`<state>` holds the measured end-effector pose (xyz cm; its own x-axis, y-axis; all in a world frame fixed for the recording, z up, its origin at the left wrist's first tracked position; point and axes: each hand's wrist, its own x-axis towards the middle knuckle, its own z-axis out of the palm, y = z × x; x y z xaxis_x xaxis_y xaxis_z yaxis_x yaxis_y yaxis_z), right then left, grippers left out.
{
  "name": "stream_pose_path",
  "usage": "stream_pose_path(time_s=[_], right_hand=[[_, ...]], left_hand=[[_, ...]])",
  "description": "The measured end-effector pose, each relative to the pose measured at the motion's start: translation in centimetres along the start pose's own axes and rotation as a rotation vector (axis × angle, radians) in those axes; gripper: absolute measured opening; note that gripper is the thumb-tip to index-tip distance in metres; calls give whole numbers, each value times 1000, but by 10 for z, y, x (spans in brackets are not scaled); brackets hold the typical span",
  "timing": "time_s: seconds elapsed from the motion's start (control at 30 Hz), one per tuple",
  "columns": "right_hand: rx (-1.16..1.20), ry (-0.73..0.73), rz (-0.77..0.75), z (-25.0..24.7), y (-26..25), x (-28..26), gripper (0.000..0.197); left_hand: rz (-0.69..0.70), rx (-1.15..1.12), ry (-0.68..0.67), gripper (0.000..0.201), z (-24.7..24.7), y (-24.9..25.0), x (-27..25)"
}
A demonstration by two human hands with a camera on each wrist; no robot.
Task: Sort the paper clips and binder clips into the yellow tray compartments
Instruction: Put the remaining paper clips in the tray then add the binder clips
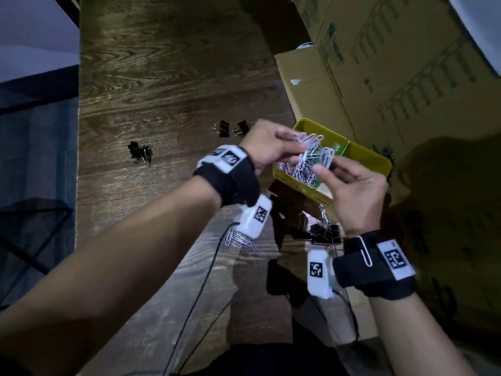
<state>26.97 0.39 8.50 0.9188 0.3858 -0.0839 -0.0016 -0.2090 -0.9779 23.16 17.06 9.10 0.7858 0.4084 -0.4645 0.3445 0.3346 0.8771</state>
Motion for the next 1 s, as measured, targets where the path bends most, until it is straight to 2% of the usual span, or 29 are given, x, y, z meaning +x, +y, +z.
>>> stream_pose_path(time_s=[0.03, 0.13, 0.23, 0.33, 0.5, 0.6, 0.7, 0.8, 0.87, 0.93, 1.0], right_hand=[[-43, 16, -39, -3, -3, 6, 35], [-193, 51, -114, -6, -9, 26, 36], [-348, 5, -139, -5, -8, 45, 37], [-565, -82, -131, -1, -4, 60, 37], [-866, -328, -40, 21, 12, 84, 47], [-1007, -503, 10, 34, 16, 87, 58], [-1020, -520, -48, 36, 11, 78, 59], [-894, -454, -266, 34, 4, 44, 38], [-833, -519, -363, 38, 7, 10, 22], [-863, -692, -275, 43, 26, -25, 13], [-955, -848, -93, 50, 52, -57, 17]], left_hand=[[38, 146, 3, 22, 10, 1, 9], [169, 829, -6, 23, 24, -2, 27], [159, 1170, -176, 27, 21, -13, 30], [234, 1182, -199, 25, 10, -20, 23], [325, 901, 8, 22, -19, -26, 1], [389, 891, 80, 22, -45, -38, -14], [286, 997, 30, 21, -72, -51, -34], [101, 1209, -71, 24, -97, -81, -54], [-95, 1292, -96, 26, -107, -99, -71], [-226, 1343, -81, 27, -107, -118, -92], [-259, 1331, -24, 31, -102, -136, -113]])
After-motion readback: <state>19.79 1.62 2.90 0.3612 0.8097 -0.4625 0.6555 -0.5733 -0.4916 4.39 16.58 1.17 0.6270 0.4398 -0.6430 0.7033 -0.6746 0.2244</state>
